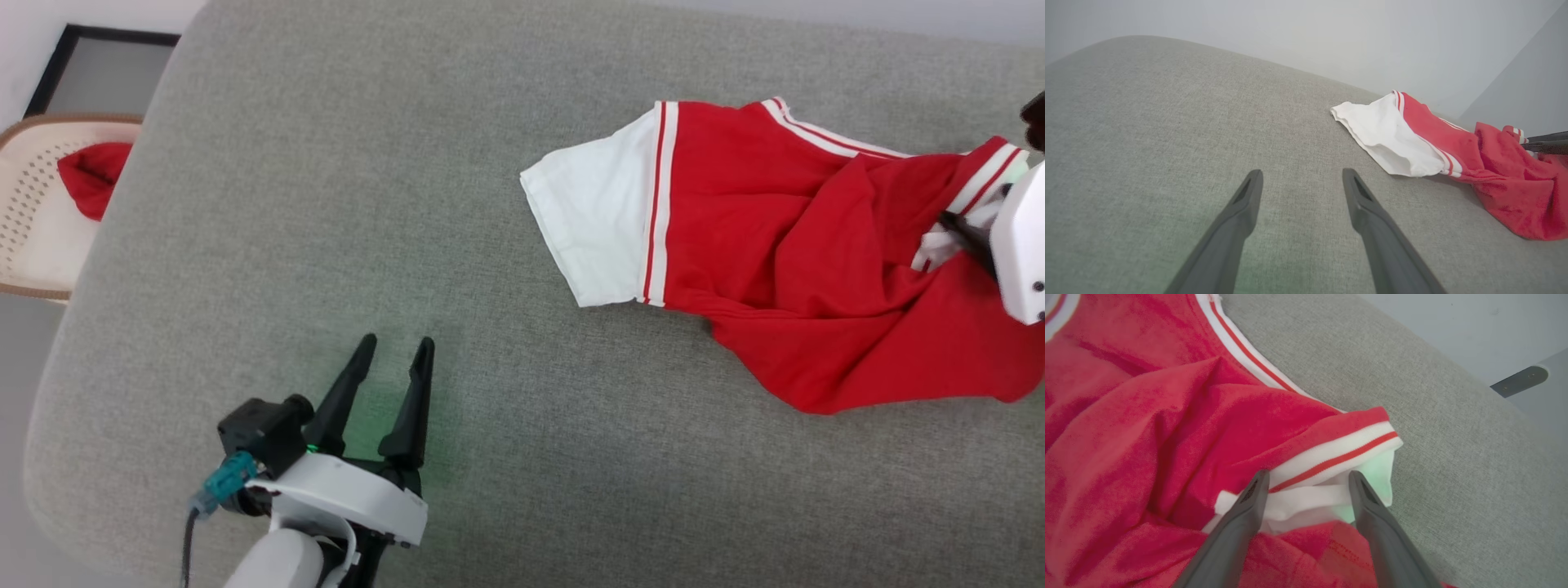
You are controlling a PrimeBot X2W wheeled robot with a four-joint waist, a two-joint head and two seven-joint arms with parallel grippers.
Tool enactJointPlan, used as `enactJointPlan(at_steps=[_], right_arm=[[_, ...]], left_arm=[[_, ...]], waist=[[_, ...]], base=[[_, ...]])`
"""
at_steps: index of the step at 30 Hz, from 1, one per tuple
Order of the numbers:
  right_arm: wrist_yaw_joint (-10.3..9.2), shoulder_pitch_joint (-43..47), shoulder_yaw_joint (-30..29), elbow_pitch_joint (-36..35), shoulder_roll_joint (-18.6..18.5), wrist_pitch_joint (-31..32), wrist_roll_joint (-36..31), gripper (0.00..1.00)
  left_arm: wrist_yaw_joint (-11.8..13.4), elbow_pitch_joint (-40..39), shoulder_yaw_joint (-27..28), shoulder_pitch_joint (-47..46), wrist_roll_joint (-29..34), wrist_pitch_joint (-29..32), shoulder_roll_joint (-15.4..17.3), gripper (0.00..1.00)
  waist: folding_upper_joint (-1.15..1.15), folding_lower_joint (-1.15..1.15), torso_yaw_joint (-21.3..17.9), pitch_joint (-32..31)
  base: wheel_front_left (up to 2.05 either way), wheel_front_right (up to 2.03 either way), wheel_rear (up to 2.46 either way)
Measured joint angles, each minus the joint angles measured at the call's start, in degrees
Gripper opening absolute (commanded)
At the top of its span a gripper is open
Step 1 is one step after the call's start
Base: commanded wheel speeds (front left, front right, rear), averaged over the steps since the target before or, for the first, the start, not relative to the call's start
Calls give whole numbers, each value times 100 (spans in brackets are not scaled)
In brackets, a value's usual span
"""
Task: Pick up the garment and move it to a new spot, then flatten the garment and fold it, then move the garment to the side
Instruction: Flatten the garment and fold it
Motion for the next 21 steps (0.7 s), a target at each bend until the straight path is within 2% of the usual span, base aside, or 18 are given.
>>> enactJointPlan(at_steps=[9, 21], right_arm=[[0, -82, 133, 277, -78, 104, 191, 100], [0, -55, 103, 205, -38, 517, 100, 100]], left_arm=[[-326, 263, 280, 18, 321, 0, -282, 100], [-525, 437, 408, -74, 595, 0, -485, 100]], waist=[[0, 0, -82, 106], [0, 0, -202, 236]], base=[[0, 0, 0], [0, 0, 0]])
